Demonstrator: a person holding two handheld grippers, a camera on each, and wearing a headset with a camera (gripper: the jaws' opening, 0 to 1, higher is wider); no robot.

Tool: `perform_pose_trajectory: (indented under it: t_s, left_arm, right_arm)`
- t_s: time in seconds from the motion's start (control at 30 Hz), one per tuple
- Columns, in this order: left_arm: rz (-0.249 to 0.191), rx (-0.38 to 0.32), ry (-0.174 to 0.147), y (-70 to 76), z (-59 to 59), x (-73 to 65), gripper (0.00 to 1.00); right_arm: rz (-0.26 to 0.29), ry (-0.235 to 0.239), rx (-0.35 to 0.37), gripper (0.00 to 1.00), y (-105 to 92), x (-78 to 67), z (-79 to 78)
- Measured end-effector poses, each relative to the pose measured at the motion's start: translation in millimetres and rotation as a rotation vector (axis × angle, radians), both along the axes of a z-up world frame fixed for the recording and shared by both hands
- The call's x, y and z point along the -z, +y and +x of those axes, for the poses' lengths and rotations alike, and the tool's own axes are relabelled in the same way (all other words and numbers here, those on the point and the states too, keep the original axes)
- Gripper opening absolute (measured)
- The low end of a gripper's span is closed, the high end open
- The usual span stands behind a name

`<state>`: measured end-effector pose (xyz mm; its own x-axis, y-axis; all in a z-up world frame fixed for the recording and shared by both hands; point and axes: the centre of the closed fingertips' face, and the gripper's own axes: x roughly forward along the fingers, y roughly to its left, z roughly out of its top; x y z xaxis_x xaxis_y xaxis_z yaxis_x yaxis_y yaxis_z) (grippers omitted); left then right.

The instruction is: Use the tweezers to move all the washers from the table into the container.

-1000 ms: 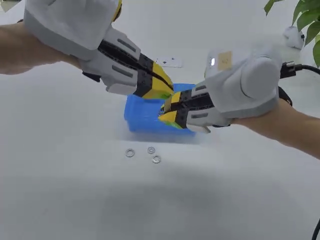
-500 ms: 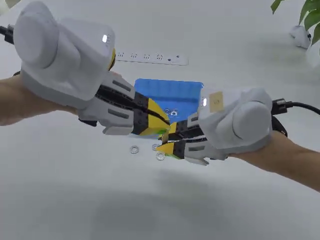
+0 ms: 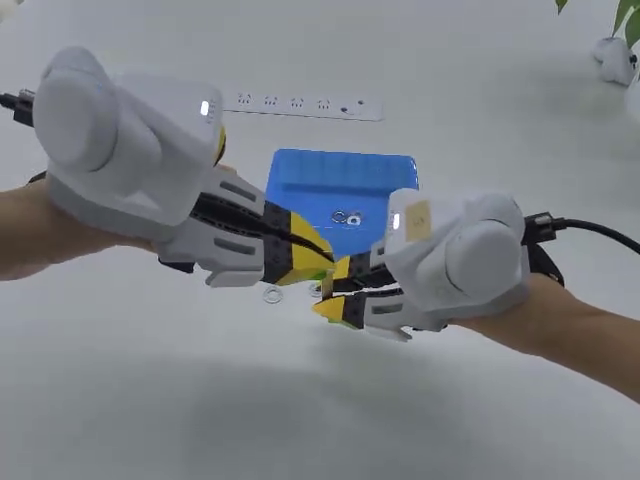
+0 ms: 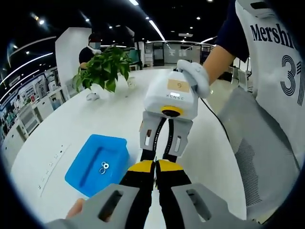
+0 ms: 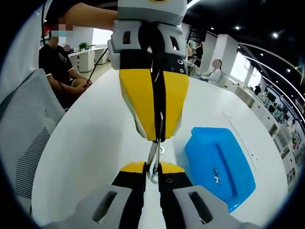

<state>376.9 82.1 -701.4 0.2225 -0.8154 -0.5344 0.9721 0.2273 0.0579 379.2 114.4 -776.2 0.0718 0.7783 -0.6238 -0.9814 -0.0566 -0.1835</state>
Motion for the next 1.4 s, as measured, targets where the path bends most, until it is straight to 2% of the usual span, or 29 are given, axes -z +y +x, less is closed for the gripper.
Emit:
perform_pose_trajectory:
  t_s: [0.13, 0.53, 0.57, 0.63, 0.77, 0.93, 1.27, 1.4]
  left_arm:
    - [0.001, 0.007, 0.007, -0.6, -1.2, 3.6, 0.05]
    - [0.011, 0.012, -0.023, -1.4, 0.1, 4.1, 0.05]
    - [0.008, 0.01, -0.011, -1.2, -0.6, 5.1, 0.05]
    - [0.01, 0.01, -0.02, -0.9, 0.1, 5.5, 0.05]
    - [0.007, 0.011, -0.005, -1.0, -2.0, 6.5, 0.05]
    - [0.011, 0.013, -0.009, -0.9, -1.7, 6.4, 0.05]
    - [0.01, -0.01, 0.023, 2.5, 1.4, 7.0, 0.05]
    - [0.007, -0.025, 0.052, 2.5, 5.1, 7.2, 0.05]
  right_arm:
    - [-0.01, -0.005, -0.005, 0.11, -1.0, 3.9, -0.9]
    - [0.007, -0.002, 0.017, 0.11, 0.2, 4.7, 2.6]
    - [0.006, -0.003, 0.016, 0.11, 0.1, 5.4, 2.7]
    - [0.009, 0.004, 0.021, 0.11, 0.3, 5.8, 2.7]
    - [0.009, 0.006, 0.019, 0.11, 0.2, 6.8, 1.9]
    - [0.012, 0.008, 0.023, 0.12, 0.2, 6.2, 2.2]
    - [0.02, 0.036, 0.015, 0.15, -0.2, 2.6, 0.2]
    - [0.013, 0.035, 0.017, 0.12, 0.6, 3.0, 3.1]
